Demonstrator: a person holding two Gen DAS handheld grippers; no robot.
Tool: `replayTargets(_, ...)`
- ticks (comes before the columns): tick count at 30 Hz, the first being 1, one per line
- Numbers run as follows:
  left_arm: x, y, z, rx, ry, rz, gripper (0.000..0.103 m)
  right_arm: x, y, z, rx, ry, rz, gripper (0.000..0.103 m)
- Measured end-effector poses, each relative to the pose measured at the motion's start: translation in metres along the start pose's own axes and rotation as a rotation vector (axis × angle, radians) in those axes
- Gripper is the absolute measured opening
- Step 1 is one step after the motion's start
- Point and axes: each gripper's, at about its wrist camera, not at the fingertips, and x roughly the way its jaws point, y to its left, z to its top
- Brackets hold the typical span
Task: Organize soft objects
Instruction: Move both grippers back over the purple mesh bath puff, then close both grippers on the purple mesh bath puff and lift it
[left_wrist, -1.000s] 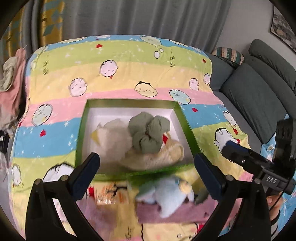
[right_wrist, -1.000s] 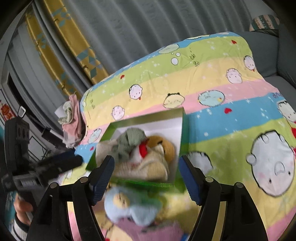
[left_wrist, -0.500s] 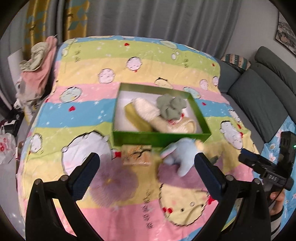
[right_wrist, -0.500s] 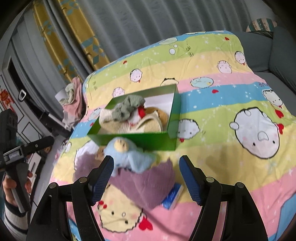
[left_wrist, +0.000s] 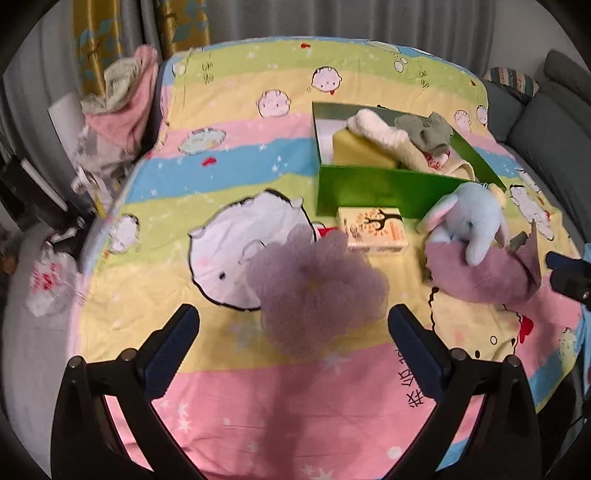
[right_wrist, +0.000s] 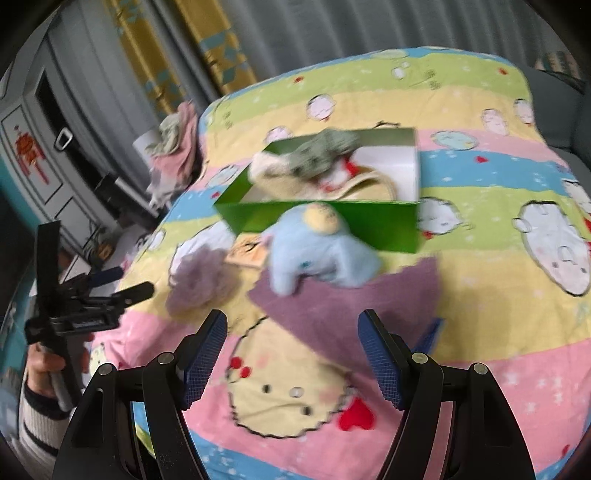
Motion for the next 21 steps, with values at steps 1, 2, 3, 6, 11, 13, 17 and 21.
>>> replayTargets(1, 0.001, 0.002, -0.003, -0.009, 0.002, -0.014, 0.102, 0.006, 0.005, 0.0, -0.006, 0.008, 0.01, 0.074)
replayTargets(2, 0.007, 0.007, -0.006, -0.018, 0.009, -0.037, 0.102, 0.011, 0.01, 0.001, -0.009, 0.016, 0.019, 0.074)
replayTargets(3, 0.012, 0.009, -0.008, -0.015, 0.018, -0.045, 0.102, 0.02, 0.017, 0.002, -0.013, 0.028, 0.033, 0.074)
replayTargets(6, 0.027, 0.008, -0.009, -0.005, 0.057, -0.058, 0.102, 0.042, 0.035, 0.005, -0.02, 0.064, 0.066, 0.074)
replayTargets(11, 0.045, 0.012, -0.012, 0.011, 0.096, -0.093, 0.102, 0.078, 0.062, 0.016, -0.058, 0.111, 0.079, 0.074)
replayTargets(13, 0.05, 0.013, -0.012, 0.017, 0.11, -0.119, 0.102, 0.094, 0.073, 0.021, -0.076, 0.137, 0.078, 0.074)
replayTargets(17, 0.054, 0.014, -0.011, 0.016, 0.117, -0.131, 0.102, 0.123, 0.091, 0.029, -0.115, 0.162, 0.055, 0.074)
replayTargets(21, 0.055, 0.011, -0.012, 0.033, 0.12, -0.174, 0.102, 0.151, 0.099, 0.031, -0.126, 0.216, 0.029, 0.074)
